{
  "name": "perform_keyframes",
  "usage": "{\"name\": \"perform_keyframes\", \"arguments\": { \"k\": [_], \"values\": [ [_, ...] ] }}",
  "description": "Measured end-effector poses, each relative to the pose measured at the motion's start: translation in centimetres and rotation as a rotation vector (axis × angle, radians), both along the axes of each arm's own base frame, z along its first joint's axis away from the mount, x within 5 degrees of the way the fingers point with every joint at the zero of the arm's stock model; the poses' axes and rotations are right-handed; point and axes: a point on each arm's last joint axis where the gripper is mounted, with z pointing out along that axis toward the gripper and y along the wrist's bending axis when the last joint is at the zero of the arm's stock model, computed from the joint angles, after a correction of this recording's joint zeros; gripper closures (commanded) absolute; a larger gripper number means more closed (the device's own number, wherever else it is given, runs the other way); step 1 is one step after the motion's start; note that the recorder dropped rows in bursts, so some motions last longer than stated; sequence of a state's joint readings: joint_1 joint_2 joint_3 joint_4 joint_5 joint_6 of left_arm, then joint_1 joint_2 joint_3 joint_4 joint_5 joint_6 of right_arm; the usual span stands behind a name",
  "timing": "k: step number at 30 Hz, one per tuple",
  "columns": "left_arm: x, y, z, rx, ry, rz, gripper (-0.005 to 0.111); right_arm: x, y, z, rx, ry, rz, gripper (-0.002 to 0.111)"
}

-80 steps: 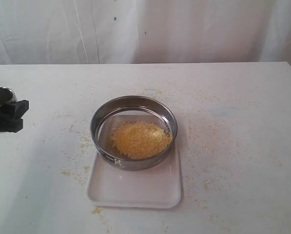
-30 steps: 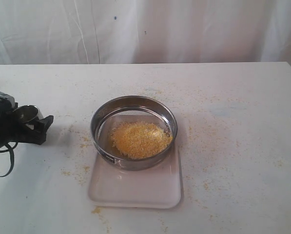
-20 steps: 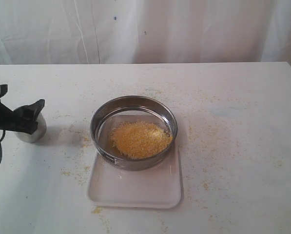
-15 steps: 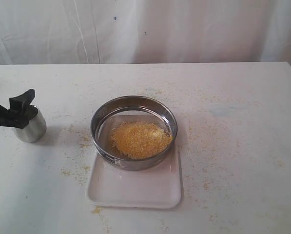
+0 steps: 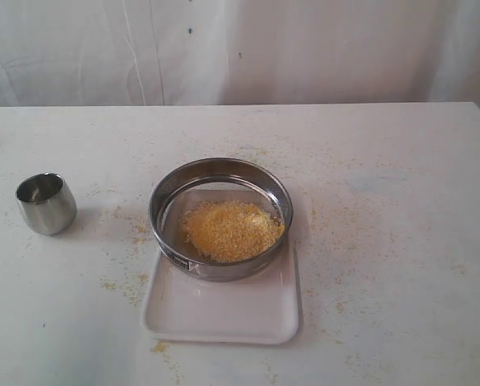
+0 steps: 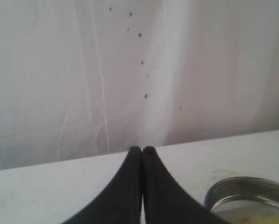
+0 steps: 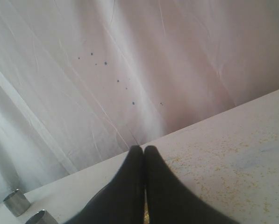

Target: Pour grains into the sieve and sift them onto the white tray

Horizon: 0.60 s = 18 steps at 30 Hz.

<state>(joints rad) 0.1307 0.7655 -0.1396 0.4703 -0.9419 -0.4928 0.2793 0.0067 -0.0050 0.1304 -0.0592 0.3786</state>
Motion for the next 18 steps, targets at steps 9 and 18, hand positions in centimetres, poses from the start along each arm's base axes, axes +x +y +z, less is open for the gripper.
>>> {"name": "perform_keyframes", "arguments": {
  "k": [9,18],
  "values": [
    [-2.3,-0.4,1.2,-0.207,-0.053,-0.049,0.107,0.0,0.0,0.0,0.000,0.000,0.000,0.108],
    [-2.9,-0.8,-0.4,-0.330,0.154,-0.043,0.107,0.0,0.0,0.0,0.002,0.000,0.000,0.108]
  ]
}}
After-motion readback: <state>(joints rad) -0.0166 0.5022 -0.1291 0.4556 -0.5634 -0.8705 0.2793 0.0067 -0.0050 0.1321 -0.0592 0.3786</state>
